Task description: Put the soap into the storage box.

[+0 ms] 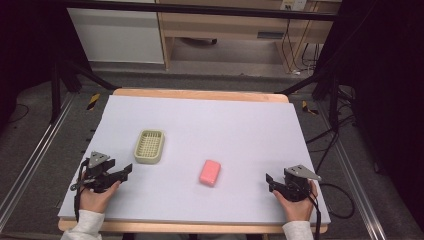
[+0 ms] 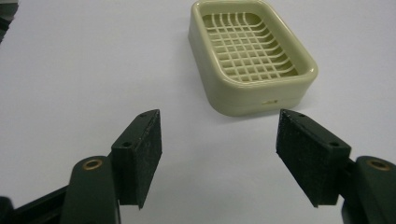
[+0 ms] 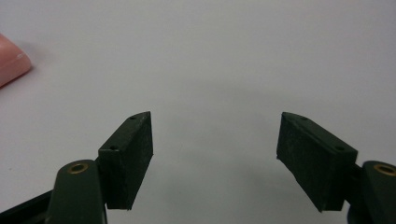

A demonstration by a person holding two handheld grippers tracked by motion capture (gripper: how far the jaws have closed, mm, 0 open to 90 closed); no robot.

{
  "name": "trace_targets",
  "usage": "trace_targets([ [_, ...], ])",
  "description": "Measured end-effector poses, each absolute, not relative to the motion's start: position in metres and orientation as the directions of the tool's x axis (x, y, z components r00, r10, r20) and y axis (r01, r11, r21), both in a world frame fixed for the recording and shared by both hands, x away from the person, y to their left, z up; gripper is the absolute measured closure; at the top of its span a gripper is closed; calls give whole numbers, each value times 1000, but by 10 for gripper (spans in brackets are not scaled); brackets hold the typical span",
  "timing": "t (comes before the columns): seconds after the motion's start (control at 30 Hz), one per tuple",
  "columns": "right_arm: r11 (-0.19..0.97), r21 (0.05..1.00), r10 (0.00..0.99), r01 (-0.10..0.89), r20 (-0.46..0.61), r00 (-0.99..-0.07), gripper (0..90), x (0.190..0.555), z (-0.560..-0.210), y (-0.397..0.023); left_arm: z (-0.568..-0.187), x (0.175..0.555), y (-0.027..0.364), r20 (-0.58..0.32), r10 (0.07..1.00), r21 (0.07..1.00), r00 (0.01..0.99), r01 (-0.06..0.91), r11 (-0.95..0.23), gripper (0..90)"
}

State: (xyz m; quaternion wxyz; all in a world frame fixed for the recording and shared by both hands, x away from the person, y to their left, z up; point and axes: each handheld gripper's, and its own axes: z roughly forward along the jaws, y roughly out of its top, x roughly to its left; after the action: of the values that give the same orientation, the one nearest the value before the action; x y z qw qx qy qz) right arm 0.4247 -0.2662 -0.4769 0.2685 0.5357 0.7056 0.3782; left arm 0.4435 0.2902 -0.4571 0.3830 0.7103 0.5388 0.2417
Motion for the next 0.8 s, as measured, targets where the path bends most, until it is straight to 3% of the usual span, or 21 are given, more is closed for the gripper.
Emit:
trace_targets([
  [0.8, 124, 847, 954, 517, 41, -296, 213, 422, -479, -268, -454, 436, 259, -42, 917, 808, 397, 554, -202, 300],
])
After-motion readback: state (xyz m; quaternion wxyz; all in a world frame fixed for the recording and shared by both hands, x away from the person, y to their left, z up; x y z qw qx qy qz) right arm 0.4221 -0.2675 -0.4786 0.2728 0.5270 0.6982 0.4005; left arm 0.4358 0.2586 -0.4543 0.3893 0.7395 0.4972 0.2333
